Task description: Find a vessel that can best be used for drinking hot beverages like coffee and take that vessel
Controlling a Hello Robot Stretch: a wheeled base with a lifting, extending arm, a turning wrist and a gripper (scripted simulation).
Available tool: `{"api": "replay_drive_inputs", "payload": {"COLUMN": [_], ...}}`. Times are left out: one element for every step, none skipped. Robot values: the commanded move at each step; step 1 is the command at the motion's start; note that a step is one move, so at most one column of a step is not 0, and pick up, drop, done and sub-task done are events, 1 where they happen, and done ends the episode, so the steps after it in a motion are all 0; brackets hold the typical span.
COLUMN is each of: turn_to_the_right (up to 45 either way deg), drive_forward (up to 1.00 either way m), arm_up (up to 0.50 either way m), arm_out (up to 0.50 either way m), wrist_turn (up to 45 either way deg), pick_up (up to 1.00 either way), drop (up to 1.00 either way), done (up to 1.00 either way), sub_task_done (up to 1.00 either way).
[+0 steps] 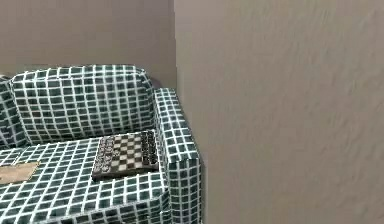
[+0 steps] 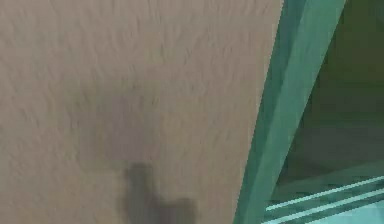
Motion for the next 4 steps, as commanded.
{"api": "replay_drive_inputs", "payload": {"turn_to_the_right": [-45.0, -21.0, 0.0, -45.0], "drive_forward": [0.0, 0.0, 0.35, 0.0], "arm_up": [0.0, 0.0, 0.0, 0.0], "arm_out": [0.0, 0.0, 0.0, 0.0], "wrist_turn": [0.0, 0.0, 0.0, 0.0], "pick_up": [0.0, 0.0, 0.0, 0.0], "drop": [0.0, 0.0, 0.0, 0.0], "done": [0.0, 0.0, 0.0, 0.0], "sub_task_done": [0.0, 0.0, 0.0, 0.0]}}
